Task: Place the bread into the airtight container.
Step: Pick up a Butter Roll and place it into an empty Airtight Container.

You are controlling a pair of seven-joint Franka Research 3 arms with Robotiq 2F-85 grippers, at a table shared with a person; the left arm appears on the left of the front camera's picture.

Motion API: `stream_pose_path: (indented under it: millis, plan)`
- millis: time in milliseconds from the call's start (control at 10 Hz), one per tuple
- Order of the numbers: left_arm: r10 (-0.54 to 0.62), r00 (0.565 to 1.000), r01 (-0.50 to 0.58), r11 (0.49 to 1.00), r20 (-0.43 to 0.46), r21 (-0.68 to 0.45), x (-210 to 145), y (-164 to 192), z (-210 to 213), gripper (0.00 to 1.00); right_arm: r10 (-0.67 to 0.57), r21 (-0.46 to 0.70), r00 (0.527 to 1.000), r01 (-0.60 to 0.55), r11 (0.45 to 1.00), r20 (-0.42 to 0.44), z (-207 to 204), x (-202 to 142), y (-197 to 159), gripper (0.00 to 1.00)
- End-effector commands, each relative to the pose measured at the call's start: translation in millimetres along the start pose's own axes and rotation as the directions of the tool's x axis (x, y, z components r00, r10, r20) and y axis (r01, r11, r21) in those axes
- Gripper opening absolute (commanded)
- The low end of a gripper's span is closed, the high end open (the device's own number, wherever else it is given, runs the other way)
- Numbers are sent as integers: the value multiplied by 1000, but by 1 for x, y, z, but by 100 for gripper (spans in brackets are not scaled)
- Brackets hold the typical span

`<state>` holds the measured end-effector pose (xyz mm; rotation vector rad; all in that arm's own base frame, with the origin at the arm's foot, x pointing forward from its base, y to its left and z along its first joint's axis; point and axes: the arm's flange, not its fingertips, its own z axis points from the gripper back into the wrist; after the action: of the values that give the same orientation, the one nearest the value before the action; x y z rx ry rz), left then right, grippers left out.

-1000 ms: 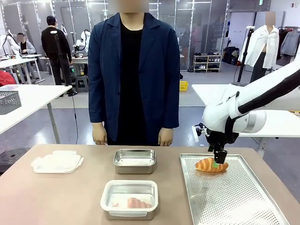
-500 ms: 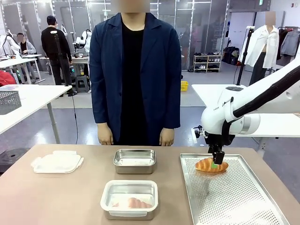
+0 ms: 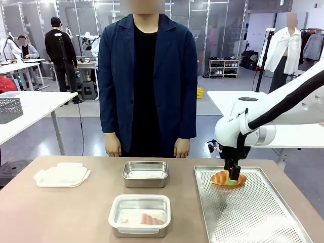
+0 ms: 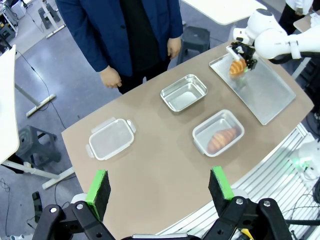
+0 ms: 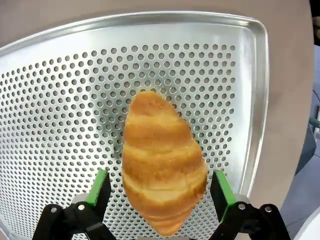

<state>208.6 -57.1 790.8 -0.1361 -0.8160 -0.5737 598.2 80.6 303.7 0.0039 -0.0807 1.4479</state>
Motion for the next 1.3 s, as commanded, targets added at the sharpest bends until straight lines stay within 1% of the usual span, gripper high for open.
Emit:
stream_pose_path:
  millis: [0, 200, 300, 600, 900, 1000, 1100, 1200]
  plan:
    - [-9, 1000, 9, 1000, 0, 0, 0, 0, 1, 100, -19, 19, 1000, 20, 1000, -24, -7, 6, -8, 100]
    - [-9, 1000, 9, 1000, 0, 0, 0, 0, 1, 100, -29, 15, 999, 29, 999, -21, -14, 4, -10, 100]
    - [-9, 1000, 9, 1000, 0, 0, 0, 0, 1, 100, -28, 17, 999, 29, 999, -23, -16, 2, -10, 93]
    - [-9, 1000, 9, 1000, 0, 0, 0, 0, 1, 100, -32, 19, 999, 33, 999, -26, -16, -1, -9, 62]
    - [-9, 1000, 9, 1000, 0, 0, 0, 0, 1, 100, -45, 2, 999, 45, 999, -19, 1, -4, -10, 34]
    - [-9, 1000, 9, 1000, 0, 0, 0, 0, 1, 100, -62, 15, 998, 62, 998, -16, 12, -4, -9, 25]
    - [-9, 1000, 9, 1000, 0, 0, 0, 0, 1, 100, -89, 7, 996, 89, 996, -24, 29, -4, -7, 25]
    - [-9, 1000, 9, 1000, 0, 0, 0, 0, 1, 100, -99, 7, 995, 99, 995, -14, 48, 0, -4, 25]
